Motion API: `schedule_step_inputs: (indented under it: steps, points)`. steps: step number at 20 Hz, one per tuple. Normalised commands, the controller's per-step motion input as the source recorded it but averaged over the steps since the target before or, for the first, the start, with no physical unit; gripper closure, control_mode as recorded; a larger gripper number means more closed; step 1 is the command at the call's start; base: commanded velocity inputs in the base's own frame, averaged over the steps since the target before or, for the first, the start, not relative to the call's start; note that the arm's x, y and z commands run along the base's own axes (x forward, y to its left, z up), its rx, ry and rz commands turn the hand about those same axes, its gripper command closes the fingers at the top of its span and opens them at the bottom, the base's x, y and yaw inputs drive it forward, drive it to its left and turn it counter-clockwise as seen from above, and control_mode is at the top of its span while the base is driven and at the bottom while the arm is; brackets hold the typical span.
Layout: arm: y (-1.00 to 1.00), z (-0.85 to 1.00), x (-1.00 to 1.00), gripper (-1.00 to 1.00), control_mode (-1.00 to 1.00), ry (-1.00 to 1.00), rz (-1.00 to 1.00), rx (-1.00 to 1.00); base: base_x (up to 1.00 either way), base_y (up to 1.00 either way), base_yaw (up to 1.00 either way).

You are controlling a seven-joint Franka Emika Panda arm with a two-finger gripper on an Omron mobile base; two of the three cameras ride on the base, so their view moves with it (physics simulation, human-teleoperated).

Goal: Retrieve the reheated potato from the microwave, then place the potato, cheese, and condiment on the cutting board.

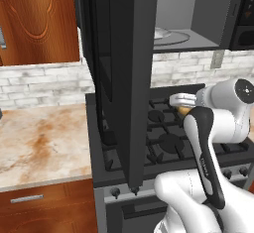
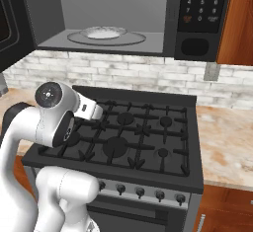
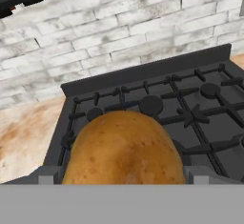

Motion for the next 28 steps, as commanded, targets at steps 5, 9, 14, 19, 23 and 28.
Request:
schedule_step_inputs:
  steps: [5, 9, 14, 19, 23, 28]
  points:
    - [0.00, 0.00, 0.00, 1.00, 1.00, 0.00, 0.00, 0.00, 0.00, 0.00, 0.00]
    - [0.00, 0.00, 0.00, 1.00, 1.00, 0.00, 0.00, 0.00, -0.01, 0.00, 0.00]
    - [0.00, 0.00, 0.00, 1.00, 1.00, 0.00, 0.00, 0.00, -0.38, -0.04, 0.00]
    - [0.00, 0.00, 0.00, 1.00, 1.00, 0.00, 0.00, 0.00, -0.31, -0.16, -0.03]
    - [0.00, 0.00, 0.00, 1.00, 1.00, 0.00, 0.00, 0.00, -0.01, -0.61, -0.03]
    - [0.00, 0.00, 0.00, 1.00, 1.00, 0.00, 0.00, 0.00, 0.01, -0.76, 0.00]
